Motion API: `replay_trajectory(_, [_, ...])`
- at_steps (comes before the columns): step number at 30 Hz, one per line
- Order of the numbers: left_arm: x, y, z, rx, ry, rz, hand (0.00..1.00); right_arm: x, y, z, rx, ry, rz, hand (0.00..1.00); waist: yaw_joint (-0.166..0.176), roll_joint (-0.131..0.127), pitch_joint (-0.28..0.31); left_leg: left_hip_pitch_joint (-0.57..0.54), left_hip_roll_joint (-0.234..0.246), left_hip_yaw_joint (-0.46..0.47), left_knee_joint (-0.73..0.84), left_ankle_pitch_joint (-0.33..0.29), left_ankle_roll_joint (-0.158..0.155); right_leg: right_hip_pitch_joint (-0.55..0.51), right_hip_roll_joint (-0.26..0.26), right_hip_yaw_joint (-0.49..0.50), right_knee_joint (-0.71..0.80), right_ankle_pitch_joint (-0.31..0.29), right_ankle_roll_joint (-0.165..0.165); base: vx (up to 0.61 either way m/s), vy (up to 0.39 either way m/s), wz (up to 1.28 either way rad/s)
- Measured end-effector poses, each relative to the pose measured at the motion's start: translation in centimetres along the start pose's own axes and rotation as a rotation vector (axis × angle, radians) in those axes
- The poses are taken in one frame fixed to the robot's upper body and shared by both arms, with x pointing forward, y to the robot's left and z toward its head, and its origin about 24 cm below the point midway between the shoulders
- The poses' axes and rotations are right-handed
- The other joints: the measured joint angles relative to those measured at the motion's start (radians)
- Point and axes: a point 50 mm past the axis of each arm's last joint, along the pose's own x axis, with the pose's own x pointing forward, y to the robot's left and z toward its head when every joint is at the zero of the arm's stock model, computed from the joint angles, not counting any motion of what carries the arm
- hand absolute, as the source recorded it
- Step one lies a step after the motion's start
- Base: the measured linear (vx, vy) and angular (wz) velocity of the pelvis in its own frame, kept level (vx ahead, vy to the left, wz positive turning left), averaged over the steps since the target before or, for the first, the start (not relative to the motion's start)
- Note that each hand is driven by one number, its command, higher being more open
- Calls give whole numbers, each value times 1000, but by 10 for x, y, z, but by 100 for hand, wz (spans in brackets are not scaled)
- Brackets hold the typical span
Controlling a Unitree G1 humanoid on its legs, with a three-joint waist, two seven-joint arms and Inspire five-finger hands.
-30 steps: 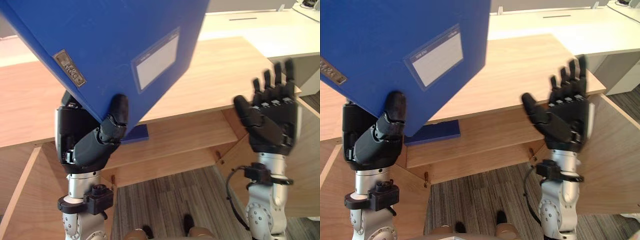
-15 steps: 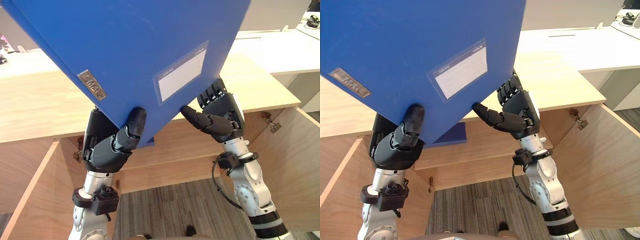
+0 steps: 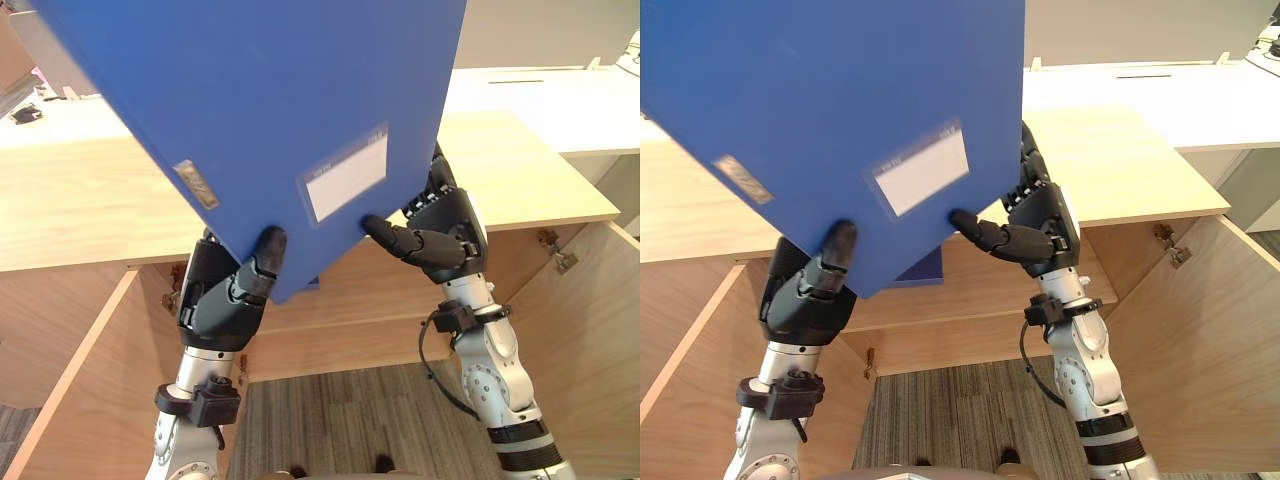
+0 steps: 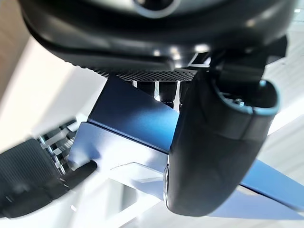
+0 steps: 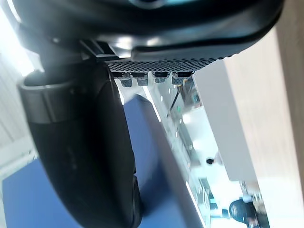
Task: Walk over to the cabinet, pick up the folder, carry it to the office cabinet, place the folder inside the office cabinet, then close the office cabinet door
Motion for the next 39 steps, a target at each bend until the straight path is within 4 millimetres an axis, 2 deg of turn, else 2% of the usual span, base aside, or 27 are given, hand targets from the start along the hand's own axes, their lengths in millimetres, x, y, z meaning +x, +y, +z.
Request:
replay_trajectory(5, [-8,15,2,74,10,88,0,-16,-31,0,-19,10,-189,100,-1,0,0,6,-1,-8,-30,16,-3,1,2,-13,-11,1,2,-13,-14,5])
replay_trajectory(11, [-9,20,7,88,-20,115,0,-20,-44,9,-43,-21,-254,100,-1,-1,0,10,2,-10,-34,17,-5,7,5,-14,-19,2,2,0,-4,1])
replay_trajectory(16, [-9,20,5,93,10,84,0,-18,-39,6,-43,5,-202,100,-2,-3,-2,11,2,-8,-37,17,-5,7,5,-11,-22,2,4,-7,-3,-1])
replay_trajectory(21, [-11,15,-12,57,134,4,0,-11,-12,-14,-65,169,63,100,1,-11,-7,11,2,-3,-37,17,-5,6,6,-5,-24,5,8,-34,-16,-3])
replay_trajectory(26, [-14,22,-17,-5,148,35,0,0,-5,-18,-110,225,175,100,1,-17,-11,12,2,16,-37,16,-6,4,6,11,-35,17,12,-42,-10,-10])
replay_trajectory(27, [-15,25,-18,-11,158,41,0,3,-3,-19,-122,236,202,0,1,-17,-11,11,2,20,-37,16,-6,1,7,13,-35,18,12,-58,-12,-11])
replay_trajectory(34, [-17,31,-14,-31,165,44,0,14,3,-15,-204,279,324,0,5,-17,-11,8,2,21,-37,16,-6,-2,7,13,-36,18,11,-6,-2,-1])
replay_trajectory(39, [-19,32,-13,-45,175,46,0,19,-1,-11,-191,278,307,0,12,-17,-12,7,1,20,-37,16,-6,-3,7,14,-36,19,11,0,0,0])
